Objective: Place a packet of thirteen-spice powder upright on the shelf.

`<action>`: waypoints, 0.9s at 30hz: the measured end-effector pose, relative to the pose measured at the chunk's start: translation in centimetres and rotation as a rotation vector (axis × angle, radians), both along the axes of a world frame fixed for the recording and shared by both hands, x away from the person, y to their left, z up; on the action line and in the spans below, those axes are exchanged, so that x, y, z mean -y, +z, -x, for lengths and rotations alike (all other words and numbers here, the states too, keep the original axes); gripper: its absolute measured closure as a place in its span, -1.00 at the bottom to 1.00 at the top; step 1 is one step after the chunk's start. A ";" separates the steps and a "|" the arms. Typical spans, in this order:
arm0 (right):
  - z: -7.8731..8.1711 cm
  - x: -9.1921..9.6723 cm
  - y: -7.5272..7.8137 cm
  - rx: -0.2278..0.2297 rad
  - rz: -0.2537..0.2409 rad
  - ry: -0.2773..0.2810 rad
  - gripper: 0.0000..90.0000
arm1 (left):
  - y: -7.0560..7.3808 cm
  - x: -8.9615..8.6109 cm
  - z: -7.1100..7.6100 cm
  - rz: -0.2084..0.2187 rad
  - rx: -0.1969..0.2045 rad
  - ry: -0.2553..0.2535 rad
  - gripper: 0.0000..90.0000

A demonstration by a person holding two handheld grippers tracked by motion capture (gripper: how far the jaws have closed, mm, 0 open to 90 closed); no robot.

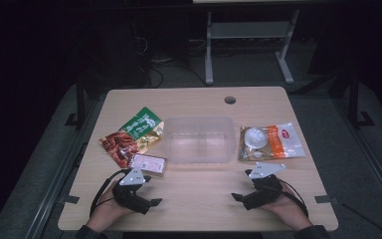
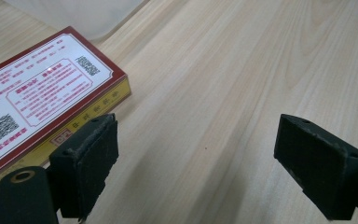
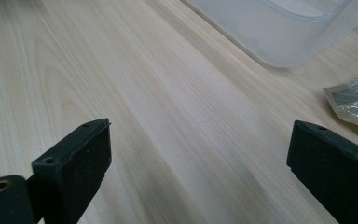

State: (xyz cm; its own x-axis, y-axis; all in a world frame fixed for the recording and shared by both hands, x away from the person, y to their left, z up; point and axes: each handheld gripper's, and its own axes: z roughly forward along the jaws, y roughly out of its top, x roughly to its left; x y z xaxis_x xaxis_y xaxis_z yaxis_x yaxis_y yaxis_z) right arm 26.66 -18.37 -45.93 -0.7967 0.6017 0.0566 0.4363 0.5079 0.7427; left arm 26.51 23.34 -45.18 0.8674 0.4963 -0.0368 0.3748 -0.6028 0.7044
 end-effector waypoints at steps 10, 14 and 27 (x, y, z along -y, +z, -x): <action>-0.1 0.0 0.0 -0.010 0.003 0.006 -0.85 | 0.6 -1.6 -0.3 0.010 -0.003 0.061 -0.60; -0.1 -0.1 0.0 -0.022 0.001 0.005 -0.85 | 1.0 -2.6 -0.6 0.037 -0.012 0.102 -0.48; -0.1 -0.2 0.0 -0.029 -0.006 0.007 -0.85 | 3.3 -6.0 -3.3 0.035 0.035 0.256 0.41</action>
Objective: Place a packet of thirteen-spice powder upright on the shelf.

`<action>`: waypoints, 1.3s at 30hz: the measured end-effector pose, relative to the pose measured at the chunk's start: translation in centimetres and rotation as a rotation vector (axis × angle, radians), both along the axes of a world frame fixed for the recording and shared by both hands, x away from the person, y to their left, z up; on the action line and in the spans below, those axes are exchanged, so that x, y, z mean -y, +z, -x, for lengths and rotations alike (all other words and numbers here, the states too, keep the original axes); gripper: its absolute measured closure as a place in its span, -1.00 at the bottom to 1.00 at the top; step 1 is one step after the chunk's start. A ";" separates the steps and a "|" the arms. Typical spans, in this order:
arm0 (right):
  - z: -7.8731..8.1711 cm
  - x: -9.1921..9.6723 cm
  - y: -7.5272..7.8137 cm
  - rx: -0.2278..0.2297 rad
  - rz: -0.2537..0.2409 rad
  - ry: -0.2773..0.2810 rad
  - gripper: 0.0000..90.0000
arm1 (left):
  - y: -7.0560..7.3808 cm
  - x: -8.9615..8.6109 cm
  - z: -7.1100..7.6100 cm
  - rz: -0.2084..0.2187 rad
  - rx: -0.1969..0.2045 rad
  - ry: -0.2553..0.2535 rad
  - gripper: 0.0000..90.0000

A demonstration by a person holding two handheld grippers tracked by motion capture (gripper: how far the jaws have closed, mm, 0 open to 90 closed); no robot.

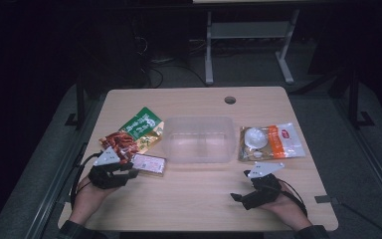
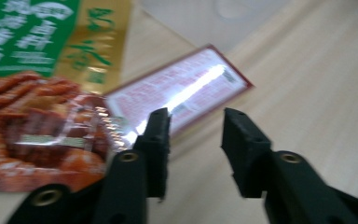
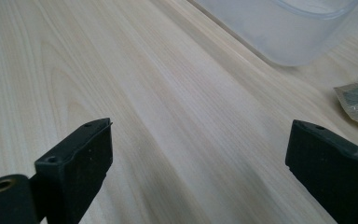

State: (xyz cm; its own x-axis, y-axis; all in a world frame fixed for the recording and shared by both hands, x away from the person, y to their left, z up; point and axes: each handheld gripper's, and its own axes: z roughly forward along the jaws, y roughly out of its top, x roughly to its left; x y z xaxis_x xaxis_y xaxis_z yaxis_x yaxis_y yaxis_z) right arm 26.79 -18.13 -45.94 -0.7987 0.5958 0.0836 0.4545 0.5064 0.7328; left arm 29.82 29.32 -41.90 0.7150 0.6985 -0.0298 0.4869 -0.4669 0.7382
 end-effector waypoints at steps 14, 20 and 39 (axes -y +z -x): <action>-0.2 0.1 -0.1 -0.012 0.009 -0.012 -0.83 | -0.1 -1.2 -5.6 -0.014 0.010 0.081 0.99; -0.2 0.1 -0.1 -0.012 0.009 -0.013 -0.83 | -0.8 -0.4 -7.7 -0.019 -0.001 0.079 0.99; -0.1 0.2 -0.1 -0.012 0.006 -0.019 -0.83 | -3.1 0.4 -9.9 -0.077 -0.094 0.056 0.99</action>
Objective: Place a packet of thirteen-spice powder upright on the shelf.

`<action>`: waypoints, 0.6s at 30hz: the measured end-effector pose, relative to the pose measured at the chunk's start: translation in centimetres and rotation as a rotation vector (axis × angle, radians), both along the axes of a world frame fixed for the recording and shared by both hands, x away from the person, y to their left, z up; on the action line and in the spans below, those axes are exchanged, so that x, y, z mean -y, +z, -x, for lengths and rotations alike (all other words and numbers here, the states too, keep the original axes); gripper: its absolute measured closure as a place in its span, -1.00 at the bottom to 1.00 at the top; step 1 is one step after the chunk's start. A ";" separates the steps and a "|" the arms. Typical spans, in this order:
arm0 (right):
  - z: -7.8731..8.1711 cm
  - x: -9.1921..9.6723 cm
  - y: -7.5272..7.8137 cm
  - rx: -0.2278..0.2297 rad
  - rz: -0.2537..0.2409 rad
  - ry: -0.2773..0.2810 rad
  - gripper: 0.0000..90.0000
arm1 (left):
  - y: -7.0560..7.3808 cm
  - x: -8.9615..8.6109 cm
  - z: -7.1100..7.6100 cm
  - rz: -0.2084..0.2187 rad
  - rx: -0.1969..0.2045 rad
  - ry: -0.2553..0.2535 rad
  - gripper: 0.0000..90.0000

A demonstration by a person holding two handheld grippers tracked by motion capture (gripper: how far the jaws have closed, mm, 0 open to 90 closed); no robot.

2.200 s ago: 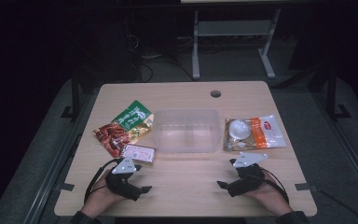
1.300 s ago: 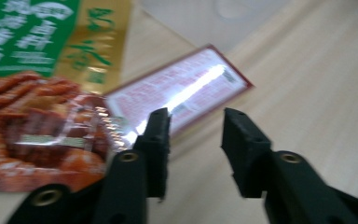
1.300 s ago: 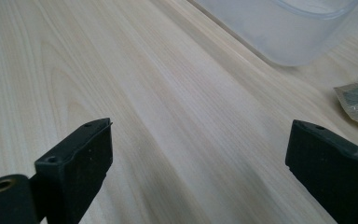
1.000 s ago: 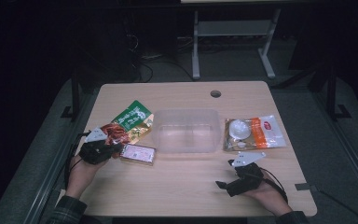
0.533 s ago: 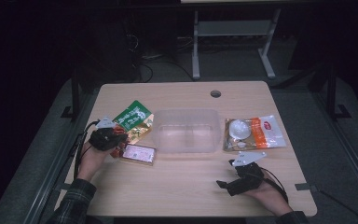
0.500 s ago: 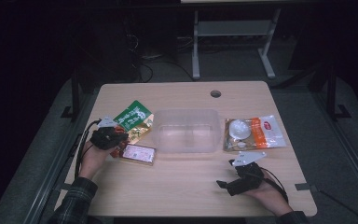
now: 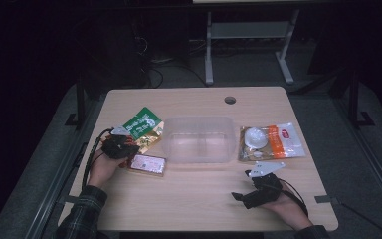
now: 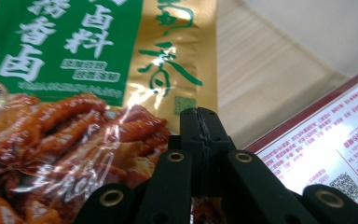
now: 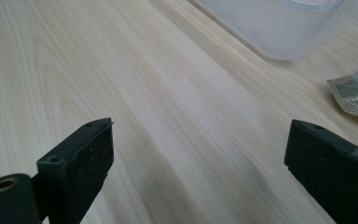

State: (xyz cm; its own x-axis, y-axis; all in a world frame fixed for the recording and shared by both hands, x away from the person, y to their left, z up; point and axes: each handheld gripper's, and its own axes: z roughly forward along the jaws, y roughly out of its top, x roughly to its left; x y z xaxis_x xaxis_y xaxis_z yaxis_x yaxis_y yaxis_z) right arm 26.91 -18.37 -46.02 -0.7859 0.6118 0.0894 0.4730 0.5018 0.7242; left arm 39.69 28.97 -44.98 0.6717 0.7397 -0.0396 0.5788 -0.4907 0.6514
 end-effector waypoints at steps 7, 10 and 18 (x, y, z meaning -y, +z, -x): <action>0.1 0.0 0.0 0.002 0.006 0.007 -0.83 | -0.1 0.1 0.6 -0.047 -0.052 -0.052 0.99; 0.1 0.0 0.0 0.005 0.005 0.009 -0.83 | -0.2 0.1 1.0 -0.052 -0.059 -0.072 0.99; 0.1 -0.1 0.0 0.007 0.008 0.017 -0.83 | 0.1 -0.5 3.1 -0.047 -0.100 -0.089 0.99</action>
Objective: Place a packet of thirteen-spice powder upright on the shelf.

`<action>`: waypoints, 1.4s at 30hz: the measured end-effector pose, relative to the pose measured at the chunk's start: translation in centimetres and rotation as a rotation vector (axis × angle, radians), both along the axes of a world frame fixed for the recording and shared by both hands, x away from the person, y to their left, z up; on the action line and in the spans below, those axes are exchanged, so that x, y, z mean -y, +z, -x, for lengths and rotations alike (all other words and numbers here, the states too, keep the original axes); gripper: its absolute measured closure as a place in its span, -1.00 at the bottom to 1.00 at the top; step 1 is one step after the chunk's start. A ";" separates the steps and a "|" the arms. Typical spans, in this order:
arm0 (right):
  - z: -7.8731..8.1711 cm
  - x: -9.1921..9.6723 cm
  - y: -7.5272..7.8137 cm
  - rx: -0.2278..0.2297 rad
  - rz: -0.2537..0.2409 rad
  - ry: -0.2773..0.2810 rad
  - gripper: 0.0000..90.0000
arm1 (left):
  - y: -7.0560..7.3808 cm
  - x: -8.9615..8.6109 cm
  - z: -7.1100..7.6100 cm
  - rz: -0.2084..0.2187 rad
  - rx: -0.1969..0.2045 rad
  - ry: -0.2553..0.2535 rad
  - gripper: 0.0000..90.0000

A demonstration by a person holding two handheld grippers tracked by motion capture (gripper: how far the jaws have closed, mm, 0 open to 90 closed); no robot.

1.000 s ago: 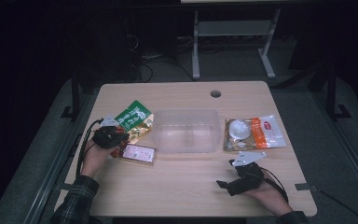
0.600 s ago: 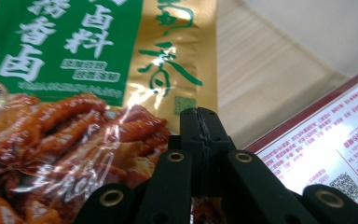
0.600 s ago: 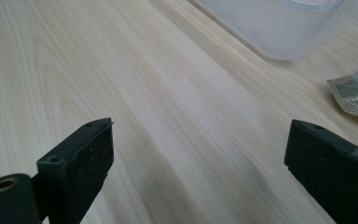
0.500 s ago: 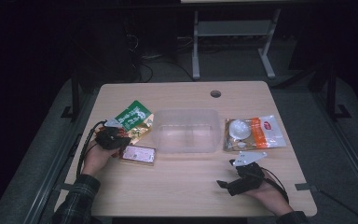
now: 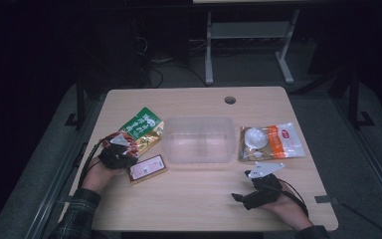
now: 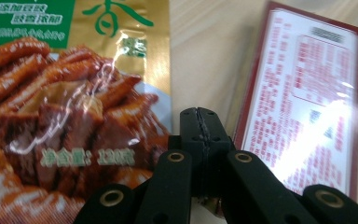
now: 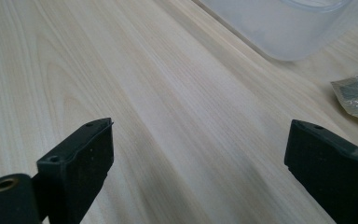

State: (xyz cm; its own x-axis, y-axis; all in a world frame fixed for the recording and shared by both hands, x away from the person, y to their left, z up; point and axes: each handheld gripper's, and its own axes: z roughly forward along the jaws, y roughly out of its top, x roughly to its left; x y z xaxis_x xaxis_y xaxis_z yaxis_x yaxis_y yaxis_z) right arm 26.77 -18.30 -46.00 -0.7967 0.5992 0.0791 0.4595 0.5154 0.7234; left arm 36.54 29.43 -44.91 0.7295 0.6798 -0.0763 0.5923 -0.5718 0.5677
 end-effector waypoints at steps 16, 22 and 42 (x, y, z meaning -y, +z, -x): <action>0.0 0.0 0.1 0.004 0.003 0.000 -0.83 | 1.6 -0.3 4.0 0.053 0.050 0.034 0.99; 0.0 0.0 0.1 0.004 -0.001 0.001 -0.83 | 3.0 -0.3 5.8 0.098 0.099 0.058 0.85; 0.0 -0.2 -0.1 0.001 0.017 0.020 -0.71 | 0.8 2.7 7.9 0.026 0.136 0.085 -0.64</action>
State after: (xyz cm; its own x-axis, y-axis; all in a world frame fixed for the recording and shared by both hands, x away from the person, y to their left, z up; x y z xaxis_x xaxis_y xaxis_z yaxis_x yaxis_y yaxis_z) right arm 26.74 -18.11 -46.06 -0.8088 0.5841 0.0684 0.4481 0.5367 0.7150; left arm 28.59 26.73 -44.14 0.6740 0.7387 0.0008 0.5547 -0.5069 0.6598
